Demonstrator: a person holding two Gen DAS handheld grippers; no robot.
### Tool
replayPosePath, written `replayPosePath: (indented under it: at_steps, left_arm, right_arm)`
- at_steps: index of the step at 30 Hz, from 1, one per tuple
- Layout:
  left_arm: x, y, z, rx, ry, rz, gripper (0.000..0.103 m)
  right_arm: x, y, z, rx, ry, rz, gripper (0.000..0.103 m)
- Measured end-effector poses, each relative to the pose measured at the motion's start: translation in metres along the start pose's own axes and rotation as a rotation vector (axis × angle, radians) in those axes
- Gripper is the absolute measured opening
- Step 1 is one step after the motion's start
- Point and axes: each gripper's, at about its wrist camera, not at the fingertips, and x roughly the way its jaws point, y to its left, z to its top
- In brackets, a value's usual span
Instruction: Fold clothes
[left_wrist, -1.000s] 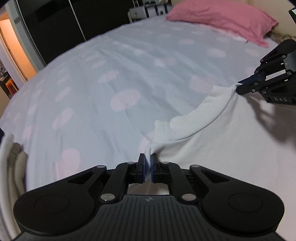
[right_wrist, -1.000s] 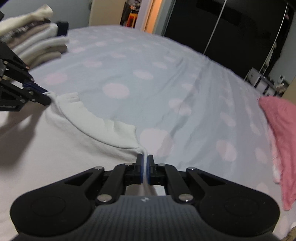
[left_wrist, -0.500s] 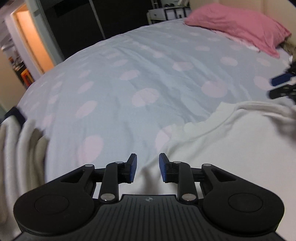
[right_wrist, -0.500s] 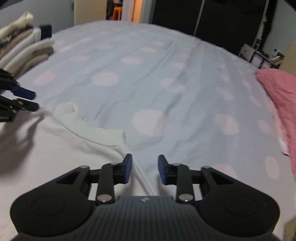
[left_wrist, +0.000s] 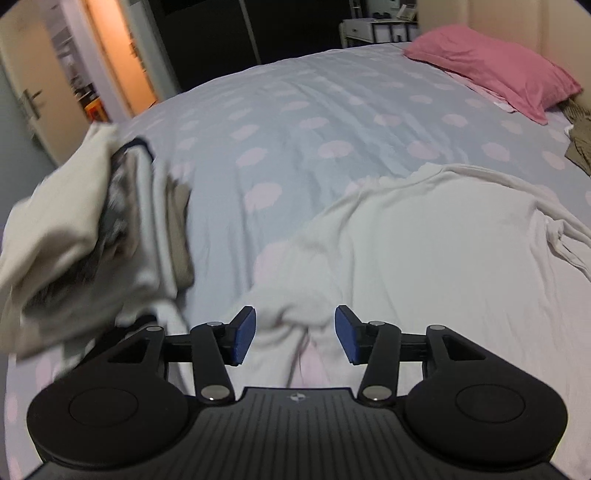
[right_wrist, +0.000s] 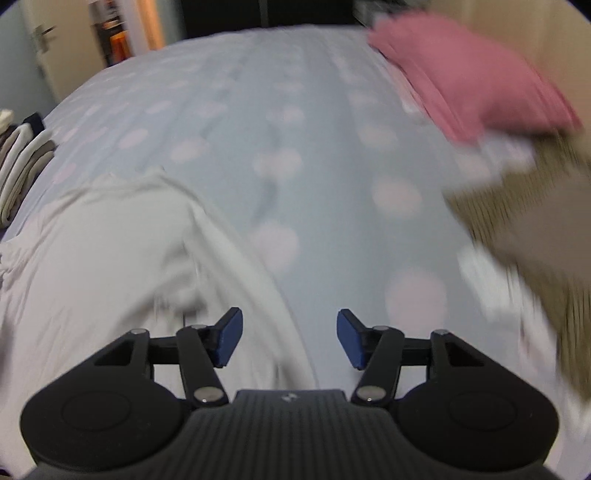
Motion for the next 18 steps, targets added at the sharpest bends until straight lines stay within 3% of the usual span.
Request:
replayPosePath:
  at_steps: [7,13,15,16,18]
  left_arm:
    - [-0.008,-0.005,-0.019,-0.067,0.002,0.007,0.045]
    - [-0.011,-0.015,-0.023,-0.111,-0.005,-0.012,0.045]
    - [-0.012,-0.02,-0.023,-0.104,-0.009,-0.007,0.045]
    - [-0.013,-0.022,-0.023,-0.097,-0.009,-0.008,0.045]
    - [-0.012,-0.026,-0.024,-0.08,-0.007,-0.002,0.045]
  right_arm:
    - [0.012,-0.02,-0.056,0.105,0.06,-0.021,0.044]
    - [0.043,-0.027,-0.073,0.125,0.159,-0.025,0.042]
    - [0.043,-0.023,-0.074,0.11,0.155,-0.04,0.032]
    - [0.039,-0.021,-0.072,0.104,0.147,-0.045,0.002]
    - [0.033,-0.018,-0.069,0.091,0.13,-0.054,0.003]
